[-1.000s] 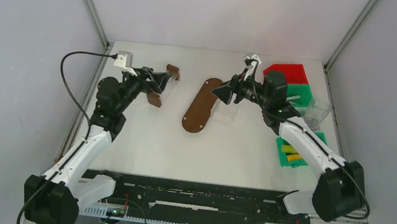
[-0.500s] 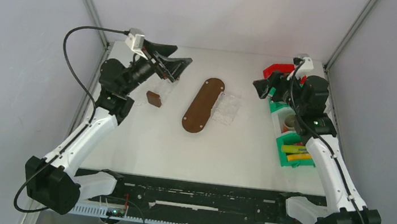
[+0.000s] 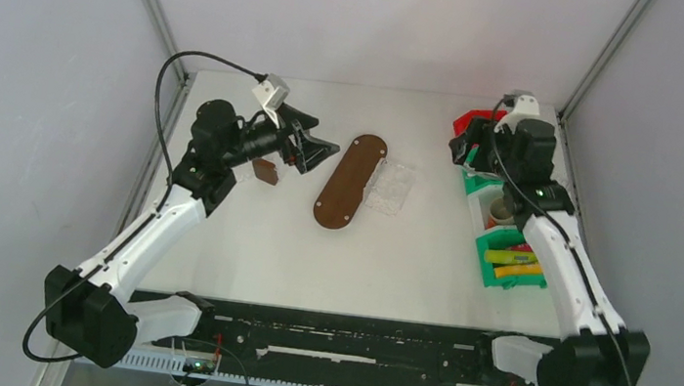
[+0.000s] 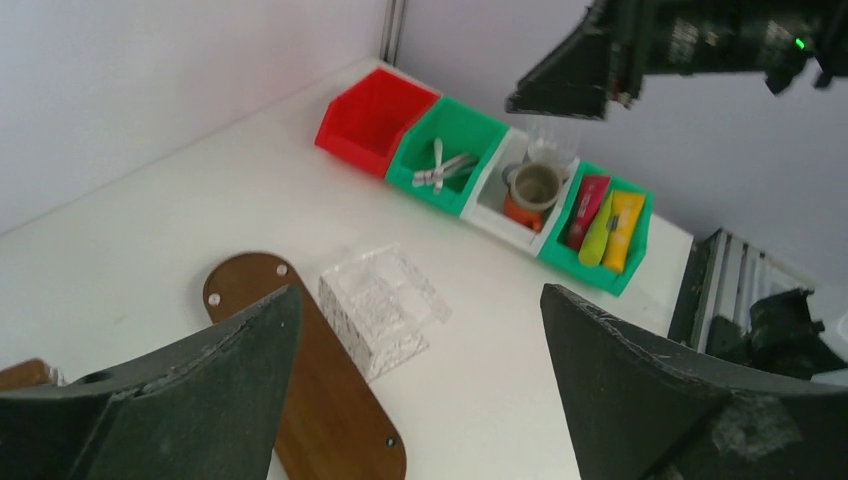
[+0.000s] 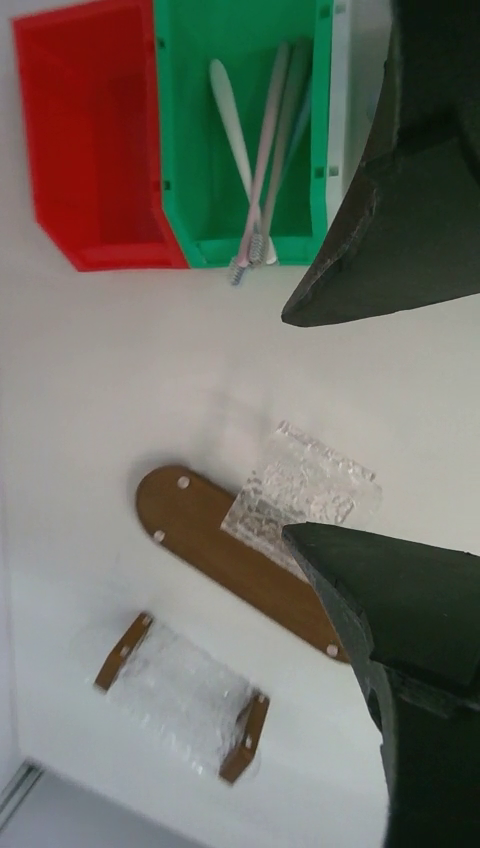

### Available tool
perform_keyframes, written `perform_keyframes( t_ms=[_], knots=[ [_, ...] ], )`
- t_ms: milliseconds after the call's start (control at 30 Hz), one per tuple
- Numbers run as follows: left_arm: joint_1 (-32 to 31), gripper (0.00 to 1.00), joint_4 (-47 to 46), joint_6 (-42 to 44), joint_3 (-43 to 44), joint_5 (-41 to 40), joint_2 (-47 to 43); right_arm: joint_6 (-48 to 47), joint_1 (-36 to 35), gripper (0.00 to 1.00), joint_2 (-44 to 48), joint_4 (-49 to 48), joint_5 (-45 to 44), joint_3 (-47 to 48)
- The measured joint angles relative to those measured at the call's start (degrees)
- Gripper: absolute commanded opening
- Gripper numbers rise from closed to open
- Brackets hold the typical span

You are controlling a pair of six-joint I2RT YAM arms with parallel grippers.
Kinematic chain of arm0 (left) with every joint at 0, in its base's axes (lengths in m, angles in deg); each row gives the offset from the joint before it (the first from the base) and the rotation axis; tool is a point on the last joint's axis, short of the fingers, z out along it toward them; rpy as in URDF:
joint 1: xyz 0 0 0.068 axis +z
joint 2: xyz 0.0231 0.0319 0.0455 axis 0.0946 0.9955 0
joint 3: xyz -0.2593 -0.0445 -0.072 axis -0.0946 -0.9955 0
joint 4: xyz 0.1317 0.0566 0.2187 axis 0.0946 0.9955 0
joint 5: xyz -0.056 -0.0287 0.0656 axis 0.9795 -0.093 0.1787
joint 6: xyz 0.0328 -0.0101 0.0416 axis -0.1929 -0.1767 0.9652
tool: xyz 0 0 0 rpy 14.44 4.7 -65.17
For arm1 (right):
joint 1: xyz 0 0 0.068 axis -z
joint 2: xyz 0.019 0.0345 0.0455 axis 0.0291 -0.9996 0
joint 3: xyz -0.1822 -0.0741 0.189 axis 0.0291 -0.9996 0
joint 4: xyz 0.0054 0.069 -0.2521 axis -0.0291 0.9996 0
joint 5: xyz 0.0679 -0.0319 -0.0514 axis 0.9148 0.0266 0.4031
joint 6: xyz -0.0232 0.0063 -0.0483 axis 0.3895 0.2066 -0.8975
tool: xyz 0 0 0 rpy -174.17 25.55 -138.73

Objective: Prepare toiletry sets of a toothbrush and toothpaste on the tray
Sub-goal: Pick up the cup from the storage box.

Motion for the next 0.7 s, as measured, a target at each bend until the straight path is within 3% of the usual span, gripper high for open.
perform_keyframes(
  t_ms=[100, 267, 533, 700],
  knots=[
    [0.0, 0.92, 4.9, 3.4, 0.0, 0.4, -0.2, -1.0, 0.0, 0.80, -8.2, 2.0, -1.0, 2.8],
    [-0.3, 0.91, 9.9, 6.4, 0.1, 1.2, -0.5, -1.7, 1.2, 0.79, -13.6, 5.4, -1.0, 3.1],
    [-2.1, 0.89, 12.4, 7.7, 0.8, 1.4, -0.5, -1.4, 4.3, 0.73, -15.6, 4.9, 1.1, 3.1],
    [-2.7, 0.89, 10.9, 6.9, 0.8, 1.5, -0.5, -0.4, 4.5, 0.73, -11.2, 1.4, 2.0, -0.1]
  ],
)
